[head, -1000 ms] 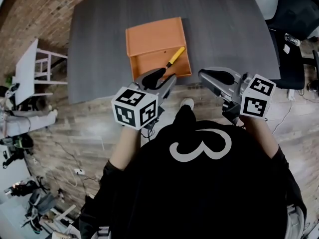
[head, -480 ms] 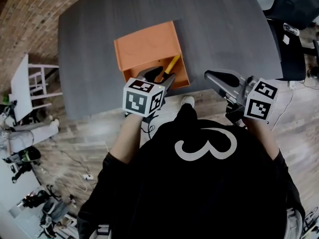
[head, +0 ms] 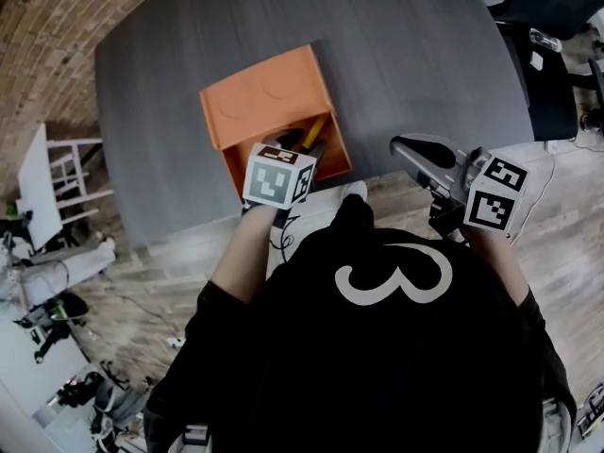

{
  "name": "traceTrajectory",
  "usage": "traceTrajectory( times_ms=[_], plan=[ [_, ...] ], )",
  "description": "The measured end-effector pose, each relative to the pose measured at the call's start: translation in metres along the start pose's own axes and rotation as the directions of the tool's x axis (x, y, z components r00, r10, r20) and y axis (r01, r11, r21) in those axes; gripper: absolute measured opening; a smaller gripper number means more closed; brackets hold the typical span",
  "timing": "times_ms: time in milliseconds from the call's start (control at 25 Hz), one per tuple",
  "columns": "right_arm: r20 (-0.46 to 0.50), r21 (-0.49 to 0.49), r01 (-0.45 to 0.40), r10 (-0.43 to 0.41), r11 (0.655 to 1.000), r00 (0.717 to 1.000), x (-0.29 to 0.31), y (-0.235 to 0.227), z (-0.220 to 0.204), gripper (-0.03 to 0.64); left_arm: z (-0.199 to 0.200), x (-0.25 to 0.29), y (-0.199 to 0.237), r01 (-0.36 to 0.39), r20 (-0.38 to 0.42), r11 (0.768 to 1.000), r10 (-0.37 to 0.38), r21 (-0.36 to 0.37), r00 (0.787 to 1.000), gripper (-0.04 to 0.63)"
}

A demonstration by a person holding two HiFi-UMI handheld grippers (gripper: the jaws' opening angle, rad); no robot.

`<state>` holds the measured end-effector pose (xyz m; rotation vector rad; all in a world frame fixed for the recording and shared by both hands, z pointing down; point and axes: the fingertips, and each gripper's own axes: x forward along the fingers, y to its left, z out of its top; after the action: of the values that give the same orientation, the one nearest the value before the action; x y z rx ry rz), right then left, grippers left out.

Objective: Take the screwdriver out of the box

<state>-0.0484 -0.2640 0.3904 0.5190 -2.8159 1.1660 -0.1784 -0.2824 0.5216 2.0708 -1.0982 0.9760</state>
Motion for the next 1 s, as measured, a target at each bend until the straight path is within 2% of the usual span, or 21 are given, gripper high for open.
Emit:
traceTrajectory(
  times_ms=[200, 360, 560, 760, 1000],
  plan=[
    [0.008, 0.024, 0.013, -0.014, 1.000, 1.000, -0.002, -0.005, -0.003, 0.002, -0.007, 0.013, 0.004, -0.012, -0.048, 1.000, 0.013, 0.023, 0.999, 0.192],
    [0.012, 0.045, 0.014, -0.014, 0.999, 1.000, -0.003, -0.007, -0.004, 0.002, -0.008, 0.018, 0.007, -0.038, -0.070, 0.999, 0.040, 0.038, 0.997, 0.158],
    [0.018, 0.066, 0.017, -0.018, 0.998, 1.000, -0.005, -0.011, -0.008, 0.002, -0.007, 0.019, 0.010, -0.087, -0.075, 0.993, 0.093, 0.077, 0.993, 0.112],
    [0.029, 0.089, 0.009, -0.011, 0.996, 1.000, -0.008, -0.012, -0.010, 0.002, -0.005, 0.021, 0.010, -0.123, -0.069, 0.986, 0.131, 0.112, 0.989, 0.100],
    [0.031, 0.099, -0.001, -0.002, 0.995, 1.000, -0.011, -0.012, -0.012, 0.002, -0.004, 0.021, 0.010, -0.131, -0.069, 0.987, 0.138, 0.097, 0.988, 0.095]
  ],
)
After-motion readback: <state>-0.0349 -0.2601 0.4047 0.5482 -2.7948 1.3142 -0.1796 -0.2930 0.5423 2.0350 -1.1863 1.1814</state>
